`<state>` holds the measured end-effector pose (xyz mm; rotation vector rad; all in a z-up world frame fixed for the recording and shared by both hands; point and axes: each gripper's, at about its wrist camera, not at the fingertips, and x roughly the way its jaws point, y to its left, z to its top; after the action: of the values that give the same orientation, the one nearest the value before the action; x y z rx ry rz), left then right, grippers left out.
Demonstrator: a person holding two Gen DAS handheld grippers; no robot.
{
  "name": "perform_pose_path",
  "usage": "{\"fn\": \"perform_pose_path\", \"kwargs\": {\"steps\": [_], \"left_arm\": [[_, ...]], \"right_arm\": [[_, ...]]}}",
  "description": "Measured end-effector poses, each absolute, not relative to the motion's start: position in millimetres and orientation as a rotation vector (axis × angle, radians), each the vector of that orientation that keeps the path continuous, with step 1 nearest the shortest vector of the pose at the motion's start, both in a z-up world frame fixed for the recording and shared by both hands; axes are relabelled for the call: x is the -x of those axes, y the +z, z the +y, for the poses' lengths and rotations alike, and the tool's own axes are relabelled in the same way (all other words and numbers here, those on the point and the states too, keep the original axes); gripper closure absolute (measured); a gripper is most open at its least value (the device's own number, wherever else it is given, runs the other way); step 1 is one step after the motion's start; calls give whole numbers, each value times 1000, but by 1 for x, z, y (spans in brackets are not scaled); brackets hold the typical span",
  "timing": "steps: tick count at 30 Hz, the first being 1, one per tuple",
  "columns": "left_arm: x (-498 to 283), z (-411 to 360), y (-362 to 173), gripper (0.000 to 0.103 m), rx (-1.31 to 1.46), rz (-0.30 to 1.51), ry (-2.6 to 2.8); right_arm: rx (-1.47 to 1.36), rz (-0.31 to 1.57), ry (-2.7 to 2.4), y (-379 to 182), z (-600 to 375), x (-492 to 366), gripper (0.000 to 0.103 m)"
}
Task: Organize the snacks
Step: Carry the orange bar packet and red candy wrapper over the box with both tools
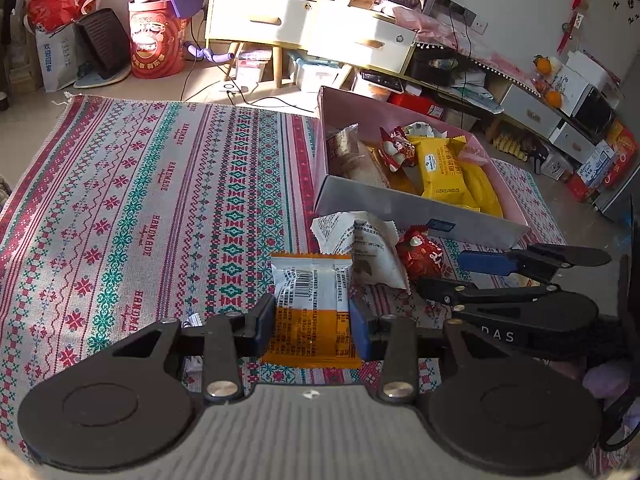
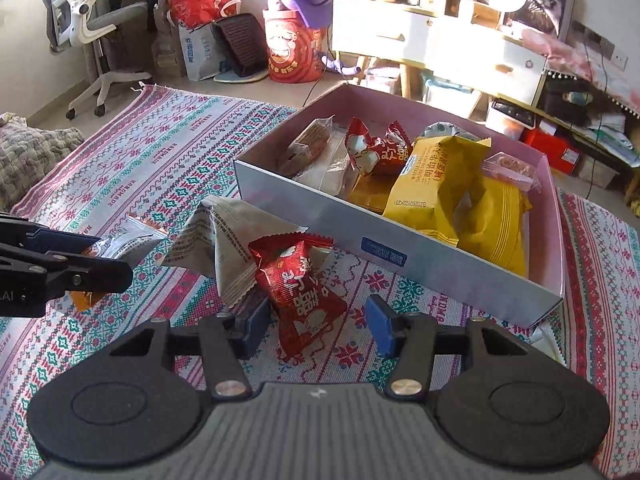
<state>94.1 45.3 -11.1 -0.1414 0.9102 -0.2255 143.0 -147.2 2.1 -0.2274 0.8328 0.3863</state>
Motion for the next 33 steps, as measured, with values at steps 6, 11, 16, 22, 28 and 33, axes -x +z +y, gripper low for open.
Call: {"fn": "perform_pose_path", "kwargs": {"steps": [6,11,16,22,28,33], "left_arm": [[-94,43,-12,57,131,915,-232],[-93,44,-9,57,137,908,-229],[-92,47,-3,57,152,891,-227],[-94,47,6,57,172,862,-233],[-104,42,13,57,187,837,-244],[-122,31,24,57,160,798,-272]], "right_arm": [[308,787,434,-5,-139,-143,71],[309,767,435,3,-142,-137,80],[223,792,421,14,-154,-136,81],[114,801,401,30,-168,-138,81],[24,785,391,48,-178,-146,81],[-39,766,356,59,-190,-161,81]]}}
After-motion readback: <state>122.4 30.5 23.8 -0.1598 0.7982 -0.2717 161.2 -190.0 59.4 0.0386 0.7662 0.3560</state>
